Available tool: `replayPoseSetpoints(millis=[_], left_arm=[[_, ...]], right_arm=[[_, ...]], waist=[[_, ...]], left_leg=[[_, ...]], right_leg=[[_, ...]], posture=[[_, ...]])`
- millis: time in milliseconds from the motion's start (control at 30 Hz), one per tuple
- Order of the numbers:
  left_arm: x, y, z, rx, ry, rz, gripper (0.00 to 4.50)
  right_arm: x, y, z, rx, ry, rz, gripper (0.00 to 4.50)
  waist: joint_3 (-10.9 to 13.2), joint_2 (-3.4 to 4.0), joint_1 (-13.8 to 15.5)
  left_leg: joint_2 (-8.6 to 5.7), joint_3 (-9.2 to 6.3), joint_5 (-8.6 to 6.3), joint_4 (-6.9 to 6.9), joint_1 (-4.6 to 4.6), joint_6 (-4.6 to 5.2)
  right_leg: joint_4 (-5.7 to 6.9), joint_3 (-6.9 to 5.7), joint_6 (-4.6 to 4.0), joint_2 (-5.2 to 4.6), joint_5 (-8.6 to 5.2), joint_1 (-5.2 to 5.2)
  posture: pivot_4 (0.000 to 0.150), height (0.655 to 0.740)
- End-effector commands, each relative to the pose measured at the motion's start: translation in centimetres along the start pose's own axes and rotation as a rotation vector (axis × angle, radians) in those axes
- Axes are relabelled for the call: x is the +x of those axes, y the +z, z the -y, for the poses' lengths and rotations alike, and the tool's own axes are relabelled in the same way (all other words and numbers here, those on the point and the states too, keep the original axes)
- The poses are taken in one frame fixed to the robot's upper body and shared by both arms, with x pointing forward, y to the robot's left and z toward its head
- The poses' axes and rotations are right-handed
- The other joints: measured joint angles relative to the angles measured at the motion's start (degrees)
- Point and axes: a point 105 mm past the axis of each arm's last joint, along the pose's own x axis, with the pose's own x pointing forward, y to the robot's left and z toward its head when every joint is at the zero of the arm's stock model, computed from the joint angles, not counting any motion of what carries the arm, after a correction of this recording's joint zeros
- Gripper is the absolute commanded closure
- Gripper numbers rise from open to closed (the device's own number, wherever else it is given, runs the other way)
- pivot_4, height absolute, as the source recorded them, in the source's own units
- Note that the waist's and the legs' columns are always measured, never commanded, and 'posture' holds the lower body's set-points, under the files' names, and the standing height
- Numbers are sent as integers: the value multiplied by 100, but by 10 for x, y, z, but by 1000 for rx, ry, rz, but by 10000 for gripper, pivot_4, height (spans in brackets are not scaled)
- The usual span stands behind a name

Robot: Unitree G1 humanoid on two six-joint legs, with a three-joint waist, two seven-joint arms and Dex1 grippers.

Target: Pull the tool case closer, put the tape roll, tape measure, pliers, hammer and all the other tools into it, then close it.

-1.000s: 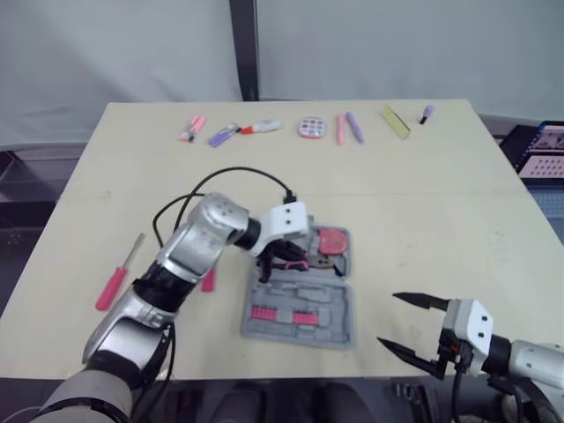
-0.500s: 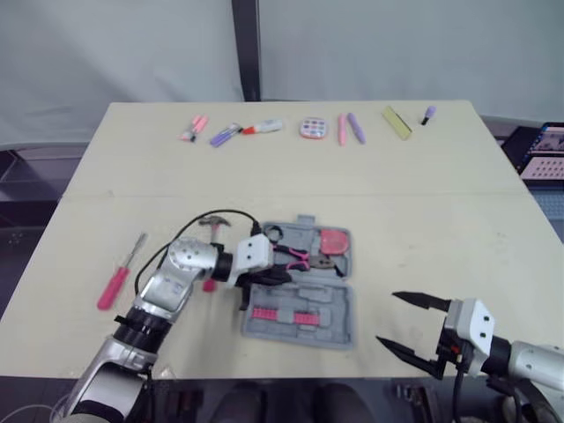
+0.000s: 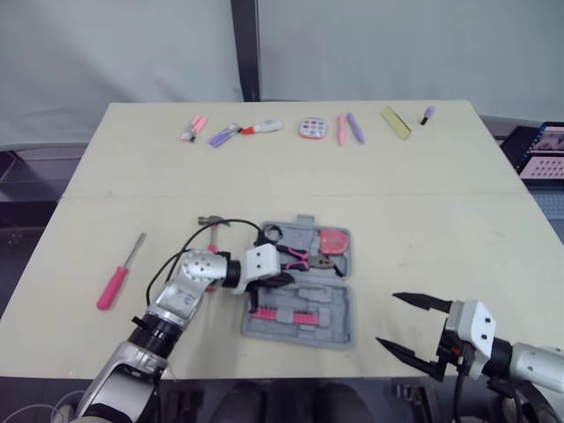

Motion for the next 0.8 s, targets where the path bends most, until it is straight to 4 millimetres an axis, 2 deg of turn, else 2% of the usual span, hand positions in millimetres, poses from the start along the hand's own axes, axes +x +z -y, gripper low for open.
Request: replayPoseSetpoints(millis=[33,800], left_arm=[[0,2,0,18,5,6,44459],[2,-19,7,-23,2,-80,44459]], right_arm=[[-3,10,3,-33,-21,23,0],[-6,8,2,-30,-25,10,0]], waist=[[0,0,-2],[-5,2,-5]], left_leg=[[0,0,0,0,0,0],[0,0,0,-2,4,0]], right_leg=[[0,0,0,0,0,0],[-1,0,0,0,0,2]], posture=[[1500,7400],[1500,7400]])
